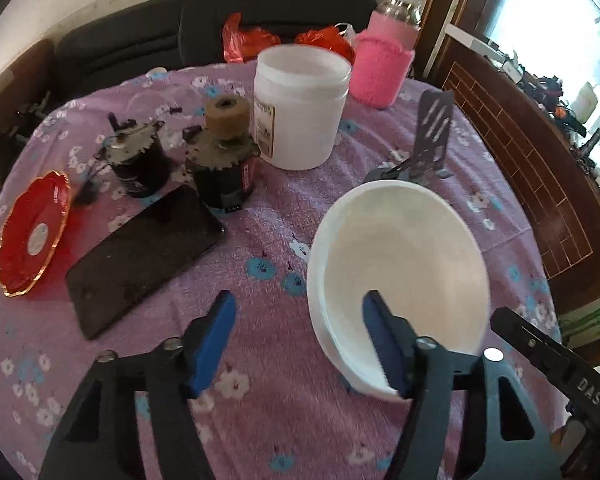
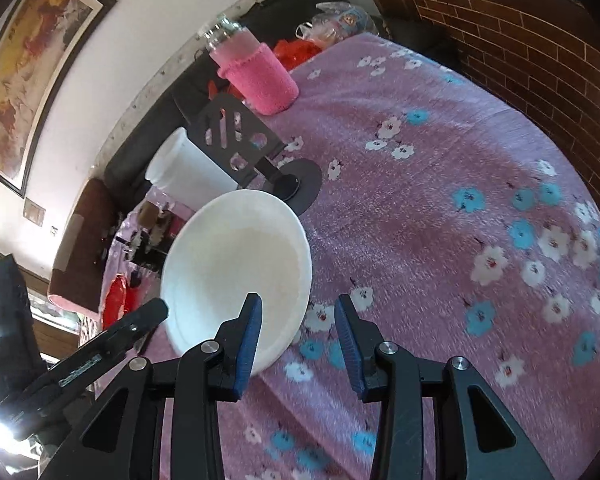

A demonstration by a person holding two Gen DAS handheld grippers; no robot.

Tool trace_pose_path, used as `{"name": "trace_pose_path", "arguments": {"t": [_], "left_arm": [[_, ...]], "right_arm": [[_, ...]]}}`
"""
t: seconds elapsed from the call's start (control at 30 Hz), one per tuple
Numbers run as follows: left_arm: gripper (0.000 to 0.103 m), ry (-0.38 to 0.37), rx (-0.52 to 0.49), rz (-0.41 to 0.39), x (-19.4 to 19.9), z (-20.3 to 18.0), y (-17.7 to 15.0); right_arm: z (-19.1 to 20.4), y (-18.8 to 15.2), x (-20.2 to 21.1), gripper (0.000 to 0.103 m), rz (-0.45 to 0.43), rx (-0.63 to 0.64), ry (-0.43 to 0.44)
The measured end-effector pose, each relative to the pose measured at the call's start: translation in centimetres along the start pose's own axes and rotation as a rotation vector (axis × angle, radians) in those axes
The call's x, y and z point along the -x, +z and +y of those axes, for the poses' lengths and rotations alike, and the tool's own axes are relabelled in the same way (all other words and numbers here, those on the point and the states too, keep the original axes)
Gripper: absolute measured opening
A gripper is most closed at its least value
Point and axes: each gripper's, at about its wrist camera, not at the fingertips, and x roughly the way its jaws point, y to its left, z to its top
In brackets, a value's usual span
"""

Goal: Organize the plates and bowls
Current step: 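Move the right tool to the last white foam bowl and grasp its rim, then lift the last white foam bowl with the right tool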

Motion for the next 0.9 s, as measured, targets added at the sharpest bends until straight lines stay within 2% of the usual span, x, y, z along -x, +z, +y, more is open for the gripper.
{"name": "trace_pose_path", "arguments": {"t": [0.03, 0.07, 0.1, 0.13, 0.2, 0.3, 0.4, 0.53, 0.7, 0.87, 0.9], "left_arm": [[0.039, -0.017, 0.012, 0.014, -0.7, 0.2, 0.1], [0.03, -0.035, 0.023, 0.03, -1.3, 0.3, 0.1], [0.016, -0.058, 0.034, 0.054, -2.1, 0.4, 0.1], [0.012, -0.073, 0.041, 0.066, -2.4, 0.4, -0.1], [0.011, -0.085, 0.049, 0.059, -2.0, 0.3, -0.5], [0.011, -0.082, 0.025, 0.032, -0.1, -0.2, -1.1], [0.011, -0.075, -0.001, -0.012, 3.2, -0.6, -2.1], [0.011, -0.082, -0.017, -0.041, 7.6, -0.8, -5.1], [0.011, -0.088, -0.057, -0.044, 11.9, -0.4, -11.4], [0.014, -0.112, -0.094, -0.044, 15.6, 1.2, -19.9], [0.017, -0.117, -0.111, -0.041, 16.3, 1.5, -22.2]], "right_arm": [[0.0, 0.1, -0.4, 0.04, 0.004, 0.003, -0.001], [0.0, 0.3, -0.8, 0.031, 0.01, 0.005, -0.001], [0.1, 0.4, -1.3, 0.02, 0.021, 0.006, -0.001], [0.1, 0.4, -1.9, 0.016, 0.038, 0.003, 0.001], [0.0, 0.0, -1.9, 0.009, 0.046, -0.009, 0.015], [0.7, -0.8, -0.5, 0.009, 0.022, 0.025, 0.003], [1.2, -2.1, 1.6, 0.009, 0.015, 0.033, 0.028], [1.9, -4.8, 5.5, 0.009, -0.001, 0.055, 0.077], [2.3, -10.1, 11.0, 0.009, -0.009, 0.126, 0.136], [3.1, -17.5, 15.6, 0.01, -0.003, 0.237, 0.172], [3.2, -19.2, 16.2, 0.01, 0.006, 0.255, 0.174]]}}
